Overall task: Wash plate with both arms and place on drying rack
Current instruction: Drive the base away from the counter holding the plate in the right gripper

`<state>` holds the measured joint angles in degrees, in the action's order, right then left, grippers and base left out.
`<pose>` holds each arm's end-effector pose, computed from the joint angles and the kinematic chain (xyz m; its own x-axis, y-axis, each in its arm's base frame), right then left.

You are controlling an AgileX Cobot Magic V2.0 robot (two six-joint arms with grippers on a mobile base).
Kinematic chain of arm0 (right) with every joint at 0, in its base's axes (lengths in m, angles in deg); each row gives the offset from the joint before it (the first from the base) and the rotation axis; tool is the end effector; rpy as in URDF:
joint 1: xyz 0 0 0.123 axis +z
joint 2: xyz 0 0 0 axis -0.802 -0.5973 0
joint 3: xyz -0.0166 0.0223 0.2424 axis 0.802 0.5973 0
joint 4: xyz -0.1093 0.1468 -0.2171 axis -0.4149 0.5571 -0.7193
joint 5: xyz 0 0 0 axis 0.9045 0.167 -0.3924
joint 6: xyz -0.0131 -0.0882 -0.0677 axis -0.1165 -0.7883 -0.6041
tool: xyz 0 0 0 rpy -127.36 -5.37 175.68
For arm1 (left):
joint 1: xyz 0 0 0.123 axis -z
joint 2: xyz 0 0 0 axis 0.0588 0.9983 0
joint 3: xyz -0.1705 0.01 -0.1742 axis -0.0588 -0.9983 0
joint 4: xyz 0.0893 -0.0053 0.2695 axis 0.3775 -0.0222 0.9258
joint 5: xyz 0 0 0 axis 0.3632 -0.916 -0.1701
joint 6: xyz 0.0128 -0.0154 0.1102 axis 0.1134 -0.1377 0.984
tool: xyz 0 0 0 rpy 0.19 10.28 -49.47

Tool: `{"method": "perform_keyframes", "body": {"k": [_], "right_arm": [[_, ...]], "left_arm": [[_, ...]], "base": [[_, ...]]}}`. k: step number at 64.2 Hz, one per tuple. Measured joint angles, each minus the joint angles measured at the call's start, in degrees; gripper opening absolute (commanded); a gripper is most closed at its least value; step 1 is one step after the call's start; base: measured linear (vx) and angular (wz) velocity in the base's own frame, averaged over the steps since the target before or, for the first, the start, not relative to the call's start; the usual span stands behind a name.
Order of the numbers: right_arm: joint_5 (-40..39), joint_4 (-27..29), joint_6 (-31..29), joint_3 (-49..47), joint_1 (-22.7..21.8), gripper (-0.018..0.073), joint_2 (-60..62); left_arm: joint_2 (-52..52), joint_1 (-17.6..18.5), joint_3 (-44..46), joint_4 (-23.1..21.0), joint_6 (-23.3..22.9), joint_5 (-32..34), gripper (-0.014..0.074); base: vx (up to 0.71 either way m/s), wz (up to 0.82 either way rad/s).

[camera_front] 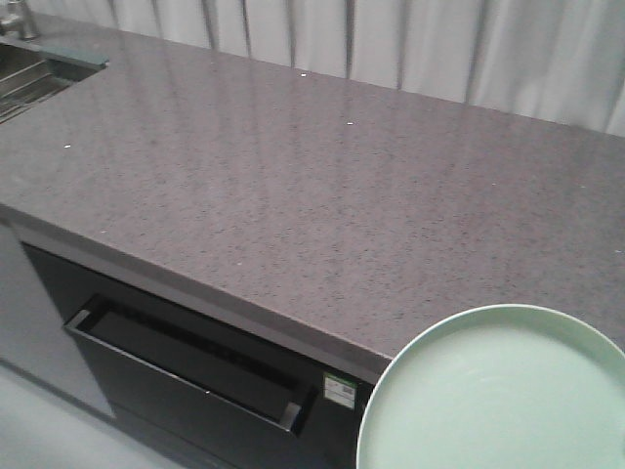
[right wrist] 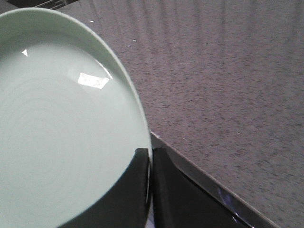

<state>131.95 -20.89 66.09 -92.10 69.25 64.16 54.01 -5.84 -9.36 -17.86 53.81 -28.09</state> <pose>0.1175 0.0526 0.2883 -0.4090 0.0362 -0.9118 -0.3603 0.9116 0.1978 0.1506 0.0098 0.1866 -0.1030 -0.1586 -0.9819 -0.0897 0.9847 -0.1497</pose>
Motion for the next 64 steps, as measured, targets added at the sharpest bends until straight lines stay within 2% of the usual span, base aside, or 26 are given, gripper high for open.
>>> {"method": "perform_keyframes", "body": {"k": [30, 64], "right_arm": [[0.0, 0.0, 0.0, 0.0, 0.0, -0.0001, 0.0], [0.1, 0.0, 0.0, 0.0, 0.0, -0.0001, 0.0]], "left_arm": [[0.0, 0.0, 0.0, 0.0, 0.0, 0.0, -0.0006], [0.0, 0.0, 0.0, 0.0, 0.0, 0.0, -0.0006]], "base": [[-0.08, 0.63], [0.01, 0.46]]}}
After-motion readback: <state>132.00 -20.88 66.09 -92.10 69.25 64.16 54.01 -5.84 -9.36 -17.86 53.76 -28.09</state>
